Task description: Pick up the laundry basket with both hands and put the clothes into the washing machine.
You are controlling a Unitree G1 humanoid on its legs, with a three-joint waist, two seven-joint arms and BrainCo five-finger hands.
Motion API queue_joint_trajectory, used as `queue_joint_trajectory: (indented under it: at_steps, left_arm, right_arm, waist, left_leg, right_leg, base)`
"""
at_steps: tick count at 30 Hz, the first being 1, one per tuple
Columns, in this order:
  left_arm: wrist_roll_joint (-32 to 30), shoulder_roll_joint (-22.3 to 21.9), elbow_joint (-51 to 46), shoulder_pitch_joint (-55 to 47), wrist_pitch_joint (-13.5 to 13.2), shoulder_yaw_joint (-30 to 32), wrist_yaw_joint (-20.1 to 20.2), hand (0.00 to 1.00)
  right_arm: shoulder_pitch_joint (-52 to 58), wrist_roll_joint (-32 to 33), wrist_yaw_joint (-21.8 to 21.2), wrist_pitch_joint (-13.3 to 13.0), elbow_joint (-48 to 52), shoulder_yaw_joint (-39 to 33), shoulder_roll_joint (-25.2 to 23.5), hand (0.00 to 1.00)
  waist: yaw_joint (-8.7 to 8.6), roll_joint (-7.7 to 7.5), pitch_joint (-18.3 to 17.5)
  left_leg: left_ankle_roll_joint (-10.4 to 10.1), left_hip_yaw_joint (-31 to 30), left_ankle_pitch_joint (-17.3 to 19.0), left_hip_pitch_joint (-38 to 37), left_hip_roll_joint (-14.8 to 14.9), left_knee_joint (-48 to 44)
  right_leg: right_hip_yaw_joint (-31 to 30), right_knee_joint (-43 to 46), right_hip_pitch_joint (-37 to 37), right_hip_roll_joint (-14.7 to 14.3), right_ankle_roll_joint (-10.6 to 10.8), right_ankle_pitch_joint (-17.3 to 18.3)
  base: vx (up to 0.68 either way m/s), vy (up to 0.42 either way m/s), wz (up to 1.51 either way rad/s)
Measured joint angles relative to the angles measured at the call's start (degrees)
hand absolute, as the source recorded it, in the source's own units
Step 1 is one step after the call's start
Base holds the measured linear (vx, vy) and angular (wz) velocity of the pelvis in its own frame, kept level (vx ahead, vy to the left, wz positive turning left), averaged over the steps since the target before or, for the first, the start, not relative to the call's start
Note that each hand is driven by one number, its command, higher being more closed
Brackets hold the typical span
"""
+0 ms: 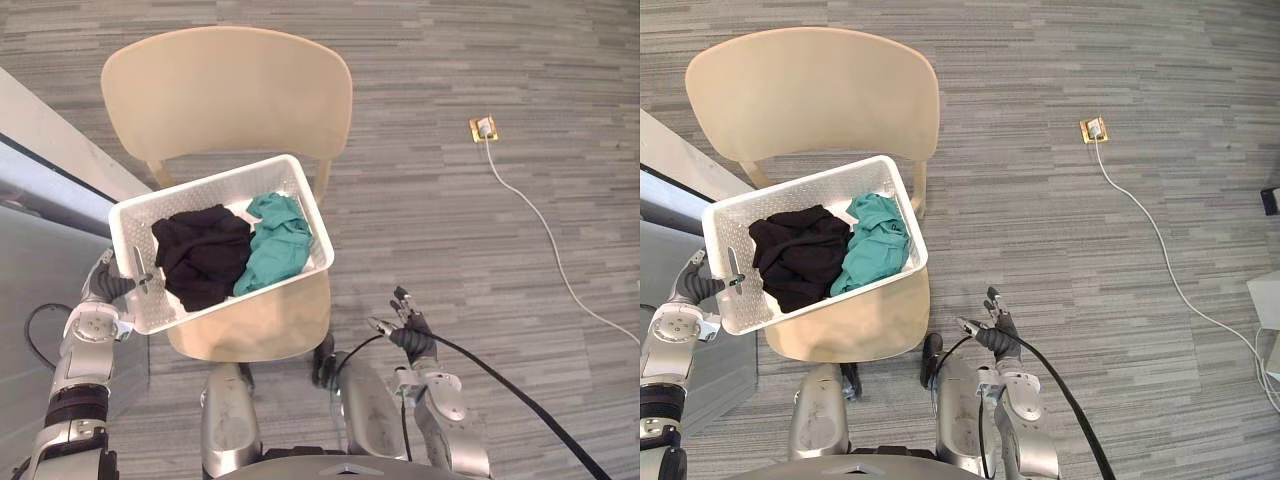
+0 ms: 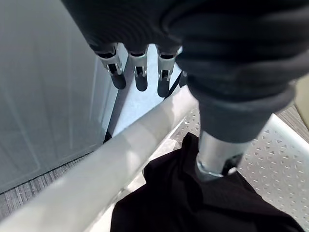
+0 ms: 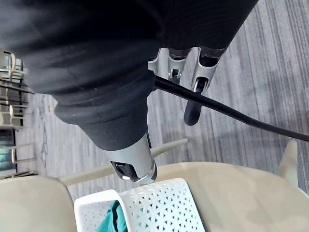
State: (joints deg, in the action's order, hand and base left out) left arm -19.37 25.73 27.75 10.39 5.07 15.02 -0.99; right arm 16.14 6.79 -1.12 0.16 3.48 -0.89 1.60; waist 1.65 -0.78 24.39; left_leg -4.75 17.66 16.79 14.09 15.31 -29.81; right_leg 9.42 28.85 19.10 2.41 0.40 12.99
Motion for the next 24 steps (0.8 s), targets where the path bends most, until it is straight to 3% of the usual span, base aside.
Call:
queue_joint_trajectory:
  at_steps: [10,18,21,23,24]
  left_arm:
    - [-0.02,-1.80,0.39,-2.20,0.02,-3.24,-1.49,0.00]
    - [0.16,-4.77,8.80,-5.15,0.23,-3.91,-1.15,0.00]
    - [1.89,-6.51,10.53,-5.52,-0.48,-3.75,-2.10,0.00]
    - [2.61,-7.22,13.29,-5.57,-1.45,-3.67,-2.58,0.00]
    - [3.44,-7.93,14.65,-6.77,-1.72,-2.52,-2.88,0.00]
  right_arm:
    - [-1.27,-0.53,-0.06,0.07,-5.25,0.64,-0.67,0.00]
    - [-8.69,0.61,0.02,0.97,-20.91,-1.55,-0.05,0.00]
    - [-10.33,0.65,0.59,1.32,-24.70,-3.91,-0.02,0.00]
    - [-10.47,0.65,1.31,1.36,-25.37,-4.99,-0.18,0.00]
    - [-9.63,0.61,1.39,1.34,-27.38,-5.32,-0.15,0.00]
  waist:
    - [0.27,-0.05,-0.17]
    - [0.09,-0.07,-3.23]
    - [0.06,-0.03,-3.34]
    - [-0.66,-0.62,-3.82]
    - [-0.72,-1.32,-6.15]
  left_leg:
    - [-0.29,-0.06,-1.51,-0.18,-0.86,1.26]
    - [0.10,2.86,-3.34,-3.53,-1.92,4.93]
    - [0.13,1.72,-3.36,-6.29,-1.75,3.62]
    - [0.63,0.17,-3.06,-7.41,-2.36,2.36]
    - [0.62,-0.79,-3.05,-6.85,-2.90,1.56]
  right_leg:
    - [-0.39,-1.63,-0.14,0.10,-0.11,-1.09]
    - [-3.76,-5.77,-1.76,-0.46,0.53,-4.89]
    - [-4.22,-0.11,-2.98,0.49,1.09,-4.17]
    - [-5.15,11.44,-2.62,3.20,0.87,0.50]
    - [-8.00,17.29,-2.26,4.78,1.93,1.60]
  base:
    - [-0.07,0.003,0.00]
    - [-0.01,0.035,-0.22]
    - [-0.06,-0.005,0.14]
    - [-0.06,-0.116,0.70]
    - [-0.03,-0.165,0.77]
